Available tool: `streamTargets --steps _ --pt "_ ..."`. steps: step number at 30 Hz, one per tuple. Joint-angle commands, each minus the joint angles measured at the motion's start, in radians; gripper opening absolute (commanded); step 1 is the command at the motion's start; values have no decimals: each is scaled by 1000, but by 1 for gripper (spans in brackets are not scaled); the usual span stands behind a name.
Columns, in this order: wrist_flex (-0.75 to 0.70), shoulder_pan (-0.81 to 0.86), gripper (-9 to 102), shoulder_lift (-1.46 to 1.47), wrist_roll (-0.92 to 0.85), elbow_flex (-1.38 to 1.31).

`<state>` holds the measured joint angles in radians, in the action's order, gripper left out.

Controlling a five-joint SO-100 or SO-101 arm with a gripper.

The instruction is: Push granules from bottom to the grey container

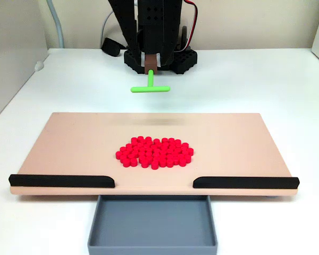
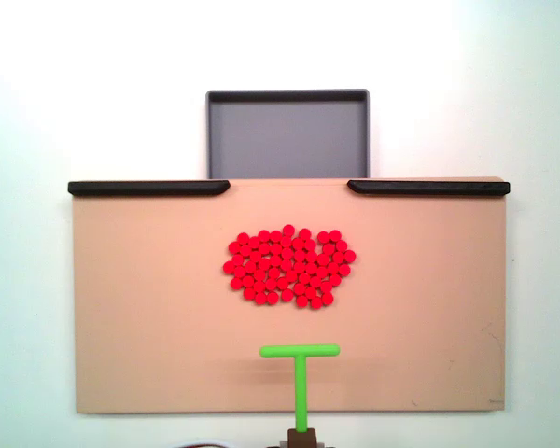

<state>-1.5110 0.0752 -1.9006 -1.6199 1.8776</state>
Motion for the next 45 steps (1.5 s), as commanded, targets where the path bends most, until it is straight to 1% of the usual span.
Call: streamTargets --steps 1,10,30,41,45 --pt "6 6 0 -25 -18 -11" --pt "6 -14 0 -17 -8 -11" --pt "11 9 0 -31 -2 25" --pt "11 43 0 -48 -55 77" --pt "11 48 0 -103 -67 120"
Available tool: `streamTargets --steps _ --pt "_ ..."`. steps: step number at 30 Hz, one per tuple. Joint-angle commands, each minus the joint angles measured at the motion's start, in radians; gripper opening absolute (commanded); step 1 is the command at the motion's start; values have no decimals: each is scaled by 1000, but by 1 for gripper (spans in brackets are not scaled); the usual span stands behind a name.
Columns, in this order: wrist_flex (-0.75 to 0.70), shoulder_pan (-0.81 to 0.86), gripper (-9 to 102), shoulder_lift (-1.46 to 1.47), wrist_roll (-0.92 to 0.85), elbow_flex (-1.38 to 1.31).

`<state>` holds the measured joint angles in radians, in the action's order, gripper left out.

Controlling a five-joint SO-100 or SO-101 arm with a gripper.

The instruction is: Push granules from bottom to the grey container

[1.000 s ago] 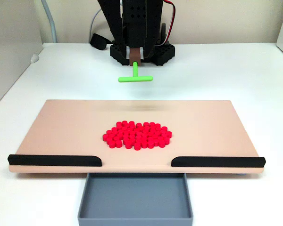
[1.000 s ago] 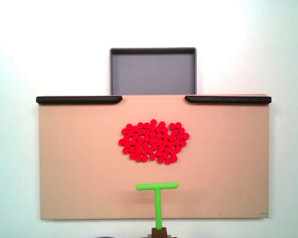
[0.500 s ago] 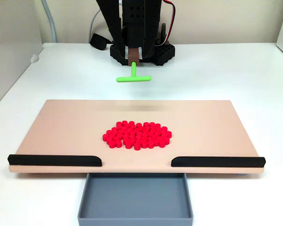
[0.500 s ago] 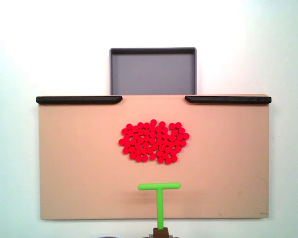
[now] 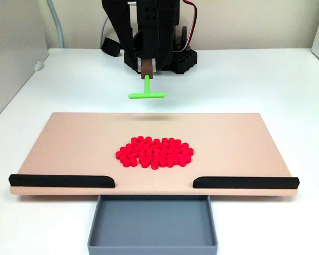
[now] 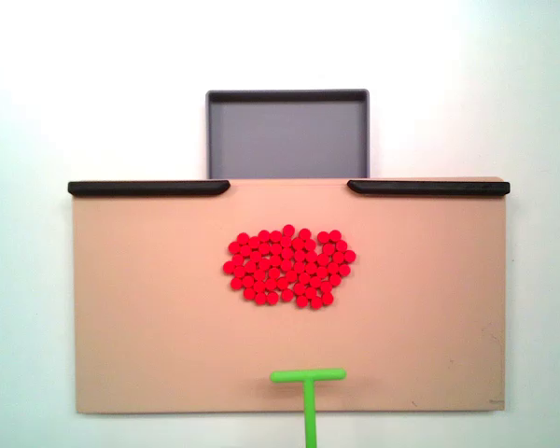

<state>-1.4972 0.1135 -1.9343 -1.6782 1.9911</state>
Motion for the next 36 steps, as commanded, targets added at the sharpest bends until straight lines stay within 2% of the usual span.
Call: streamTargets --steps 1,7,16,32,36 --pt "-3 9 0 -81 -9 20" --pt "112 5 0 -123 15 120" --pt "124 -12 0 -141 69 164" --pt "325 -20 0 -192 51 311" --pt "328 -20 0 -198 46 316"
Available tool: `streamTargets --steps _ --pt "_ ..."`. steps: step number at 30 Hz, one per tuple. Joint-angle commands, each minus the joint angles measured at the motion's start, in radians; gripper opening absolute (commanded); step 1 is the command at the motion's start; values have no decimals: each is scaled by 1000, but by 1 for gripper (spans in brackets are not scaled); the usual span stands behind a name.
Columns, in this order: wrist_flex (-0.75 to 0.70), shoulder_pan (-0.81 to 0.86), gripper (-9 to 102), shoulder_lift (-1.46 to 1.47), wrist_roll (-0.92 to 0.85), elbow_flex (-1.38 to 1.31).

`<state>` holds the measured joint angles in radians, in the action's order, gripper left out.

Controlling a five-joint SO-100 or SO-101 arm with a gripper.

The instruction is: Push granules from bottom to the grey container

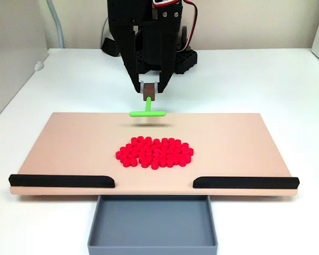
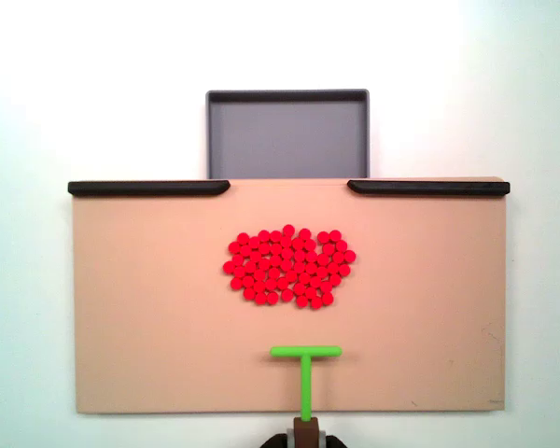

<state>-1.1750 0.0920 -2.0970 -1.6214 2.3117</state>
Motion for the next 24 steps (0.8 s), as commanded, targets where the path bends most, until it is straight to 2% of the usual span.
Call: streamTargets --steps 1,10,24 --pt "20 2 0 -43 -11 8" --pt "120 18 0 -48 -58 92" --pt "141 18 0 6 -38 92"
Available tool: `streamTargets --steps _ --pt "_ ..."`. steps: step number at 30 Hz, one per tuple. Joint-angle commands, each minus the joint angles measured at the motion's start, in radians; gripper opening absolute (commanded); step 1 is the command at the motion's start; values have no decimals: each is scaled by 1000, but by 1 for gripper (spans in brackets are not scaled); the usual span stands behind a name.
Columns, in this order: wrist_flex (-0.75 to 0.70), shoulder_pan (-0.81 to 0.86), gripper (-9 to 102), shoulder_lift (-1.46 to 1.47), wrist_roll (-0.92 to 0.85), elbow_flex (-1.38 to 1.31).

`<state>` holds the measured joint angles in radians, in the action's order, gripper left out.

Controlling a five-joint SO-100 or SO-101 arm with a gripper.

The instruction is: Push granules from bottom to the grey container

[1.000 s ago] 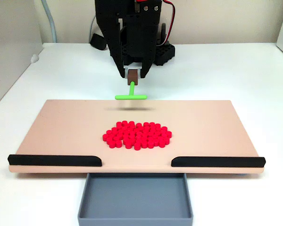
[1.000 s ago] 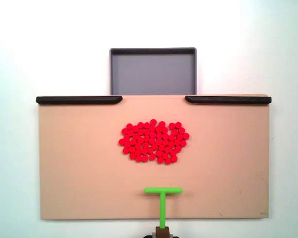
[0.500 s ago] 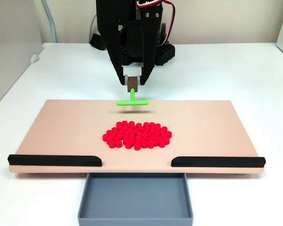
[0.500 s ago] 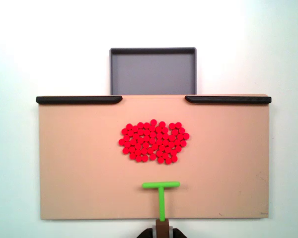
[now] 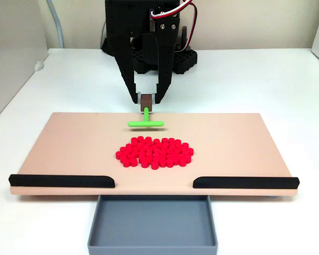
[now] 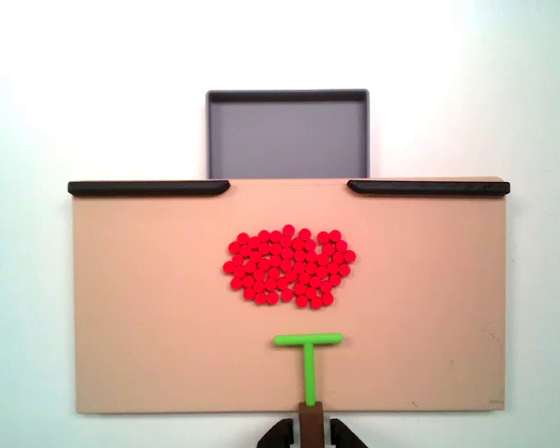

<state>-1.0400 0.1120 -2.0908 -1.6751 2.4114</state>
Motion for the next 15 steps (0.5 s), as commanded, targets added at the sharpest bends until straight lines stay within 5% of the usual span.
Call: streamTargets --steps 1,15 --pt "6 -2 0 2 15 -8" --pt "6 0 0 61 11 -43"
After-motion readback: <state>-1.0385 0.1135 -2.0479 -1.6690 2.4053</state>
